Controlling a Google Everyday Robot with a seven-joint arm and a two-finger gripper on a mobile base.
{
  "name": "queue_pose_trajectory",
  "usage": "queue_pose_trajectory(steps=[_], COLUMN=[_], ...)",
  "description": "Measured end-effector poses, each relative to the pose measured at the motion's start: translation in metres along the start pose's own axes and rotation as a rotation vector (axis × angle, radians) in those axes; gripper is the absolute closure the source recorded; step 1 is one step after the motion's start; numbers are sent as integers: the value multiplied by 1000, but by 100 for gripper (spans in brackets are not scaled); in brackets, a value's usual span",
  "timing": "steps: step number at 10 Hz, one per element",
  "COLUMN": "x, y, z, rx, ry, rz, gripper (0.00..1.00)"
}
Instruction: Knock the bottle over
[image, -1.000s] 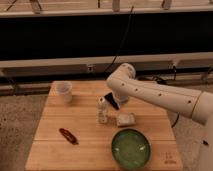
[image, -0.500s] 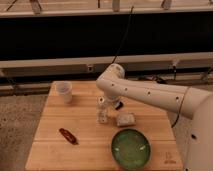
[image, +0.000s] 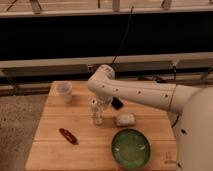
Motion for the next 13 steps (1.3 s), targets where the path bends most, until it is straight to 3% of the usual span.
queue_pose_trajectory(steps=[2,4,8,11,13], x=[-13,-44,-56,-84,-86], y=[-6,-21,-26,-38,-40], z=[0,1,1,1,0], rx=[4,16,21,33,39], ry=[-10,-29,-40,-71,-77], rz=[-30,-100,-159,-240,-260], gripper=[100,100,100,100,100])
